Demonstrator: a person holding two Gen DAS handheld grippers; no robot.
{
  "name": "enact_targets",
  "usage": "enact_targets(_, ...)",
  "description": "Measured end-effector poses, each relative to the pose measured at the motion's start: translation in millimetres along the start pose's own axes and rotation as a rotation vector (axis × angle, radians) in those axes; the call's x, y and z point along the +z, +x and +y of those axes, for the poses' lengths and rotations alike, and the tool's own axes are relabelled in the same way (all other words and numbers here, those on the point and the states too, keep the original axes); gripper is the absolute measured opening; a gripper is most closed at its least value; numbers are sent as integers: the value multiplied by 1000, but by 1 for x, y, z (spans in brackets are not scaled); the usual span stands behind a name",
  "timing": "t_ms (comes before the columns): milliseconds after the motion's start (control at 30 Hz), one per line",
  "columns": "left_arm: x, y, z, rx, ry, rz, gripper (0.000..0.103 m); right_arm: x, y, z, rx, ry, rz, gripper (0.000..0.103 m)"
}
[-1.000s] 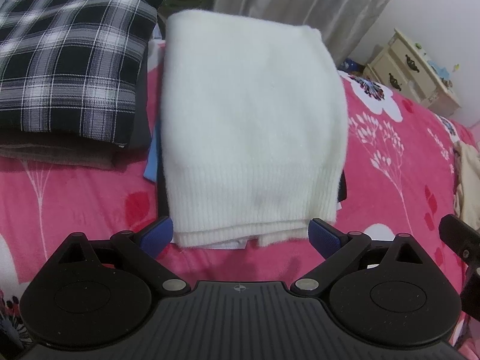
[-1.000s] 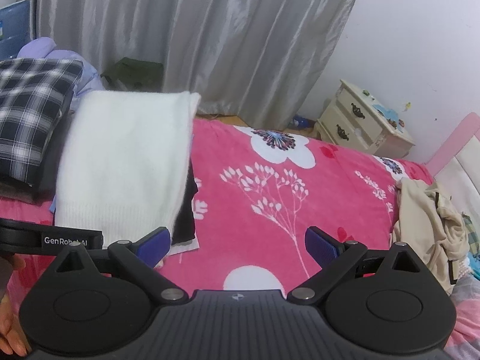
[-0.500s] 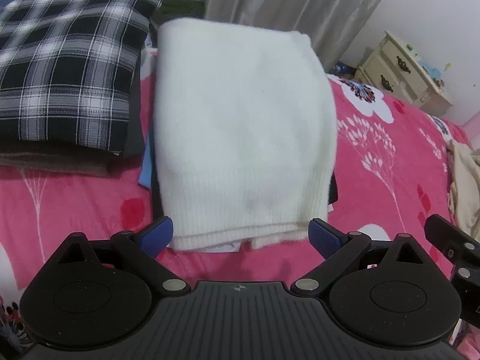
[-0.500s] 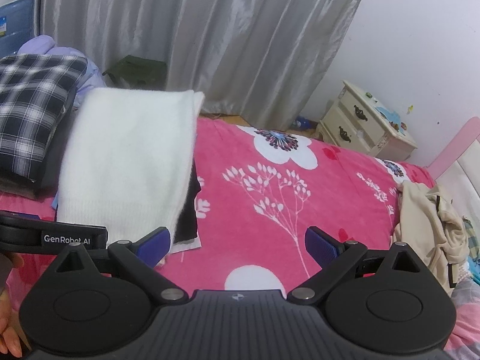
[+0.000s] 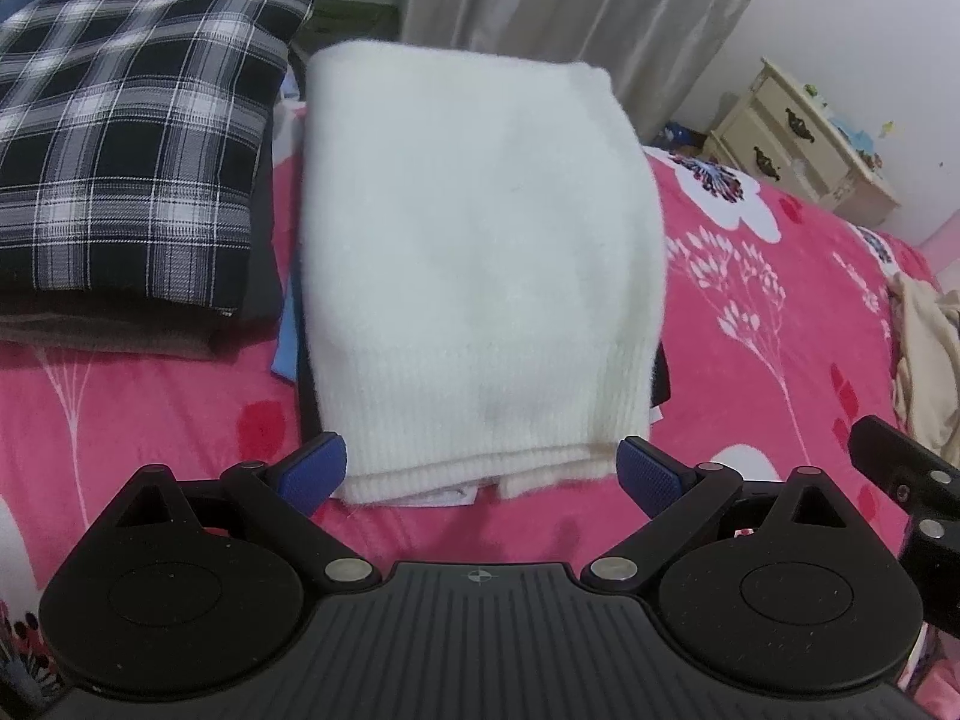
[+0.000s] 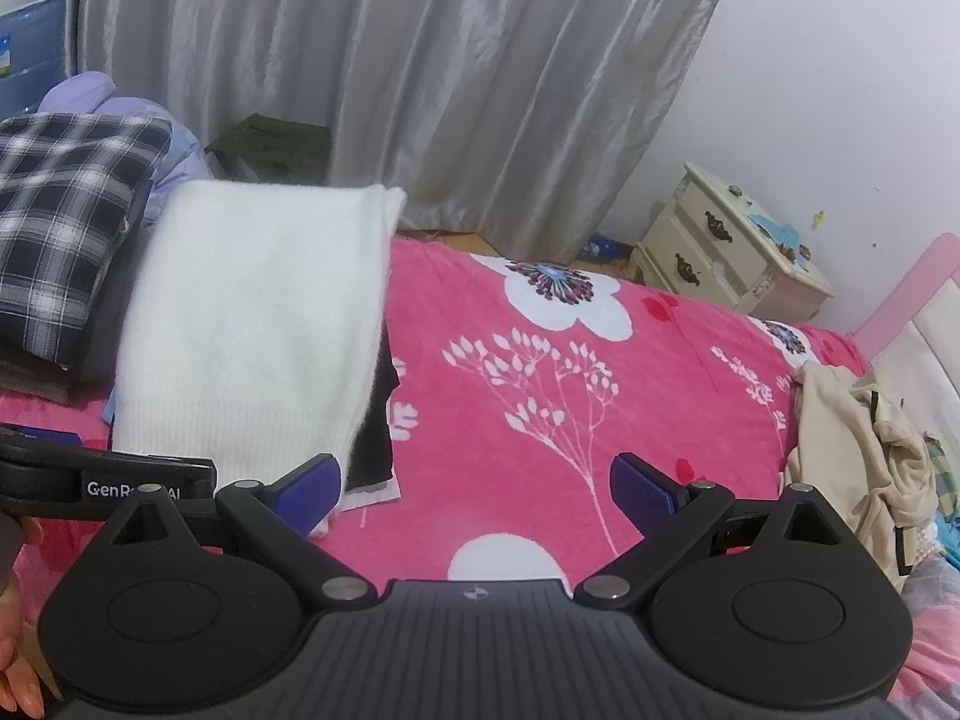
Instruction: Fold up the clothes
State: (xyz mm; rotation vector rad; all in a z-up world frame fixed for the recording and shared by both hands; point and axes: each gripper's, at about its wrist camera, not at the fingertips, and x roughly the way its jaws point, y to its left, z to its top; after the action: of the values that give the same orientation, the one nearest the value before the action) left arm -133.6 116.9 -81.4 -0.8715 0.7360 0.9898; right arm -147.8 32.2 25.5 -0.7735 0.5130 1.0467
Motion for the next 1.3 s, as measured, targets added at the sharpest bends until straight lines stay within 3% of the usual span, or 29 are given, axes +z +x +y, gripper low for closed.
enact_targets(700, 1, 1, 0, 1, -17, 3, 97, 1, -1, -2, -6, 2, 4, 99)
enact_targets(1033, 4, 6, 3, 1, -36, 57, 98, 1, 0, -1, -1, -4, 2, 99)
enact_targets(1300, 3, 4, 0, -15, -5, 32, 98, 0, 1, 2, 2, -13, 7, 99)
